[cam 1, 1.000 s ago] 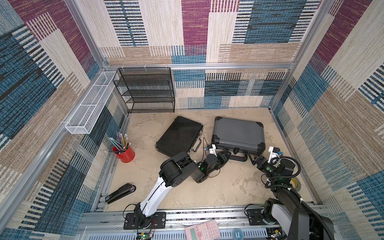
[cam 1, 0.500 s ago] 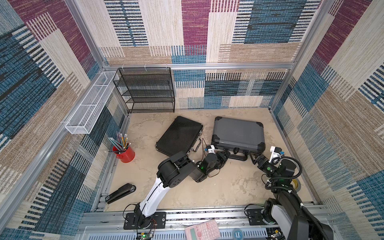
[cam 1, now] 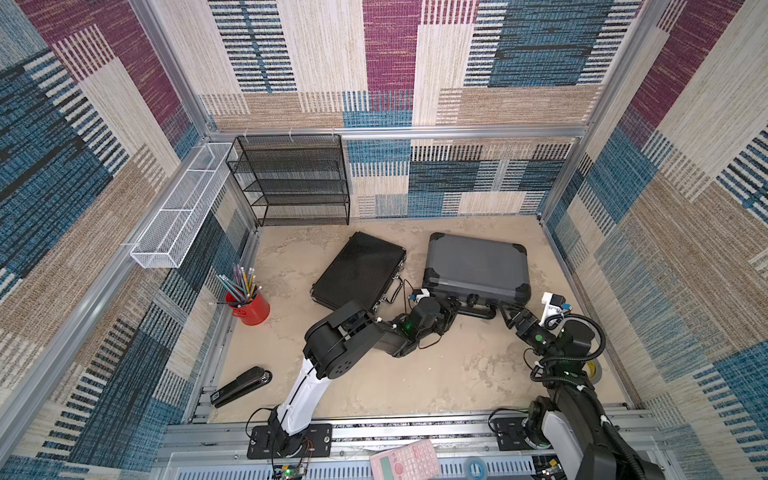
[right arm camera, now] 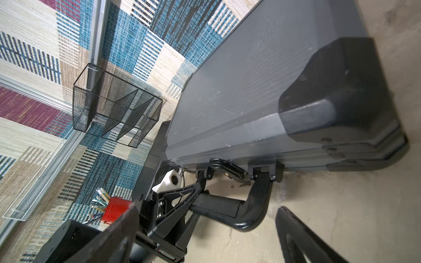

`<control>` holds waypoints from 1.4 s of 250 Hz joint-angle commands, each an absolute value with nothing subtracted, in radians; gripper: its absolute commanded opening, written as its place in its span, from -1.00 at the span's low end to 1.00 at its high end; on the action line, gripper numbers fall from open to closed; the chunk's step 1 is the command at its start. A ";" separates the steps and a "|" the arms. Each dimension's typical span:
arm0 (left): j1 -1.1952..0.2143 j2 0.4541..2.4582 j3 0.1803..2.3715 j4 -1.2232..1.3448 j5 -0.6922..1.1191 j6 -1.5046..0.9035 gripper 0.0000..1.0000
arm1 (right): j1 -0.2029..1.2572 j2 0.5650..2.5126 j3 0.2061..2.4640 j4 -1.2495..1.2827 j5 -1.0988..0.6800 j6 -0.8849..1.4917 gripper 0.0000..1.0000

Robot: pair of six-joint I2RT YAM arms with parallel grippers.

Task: Open the poker set cases
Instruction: Pick up the poker set case from the center of the board, then open the fastener on the poker set case.

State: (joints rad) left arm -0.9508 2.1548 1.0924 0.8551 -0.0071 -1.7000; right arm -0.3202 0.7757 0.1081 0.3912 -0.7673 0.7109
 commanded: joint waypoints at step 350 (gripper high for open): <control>-0.875 2.053 1.451 0.691 0.123 -1.813 -1.00 | -0.237 1.100 0.189 1.123 -0.836 1.217 0.99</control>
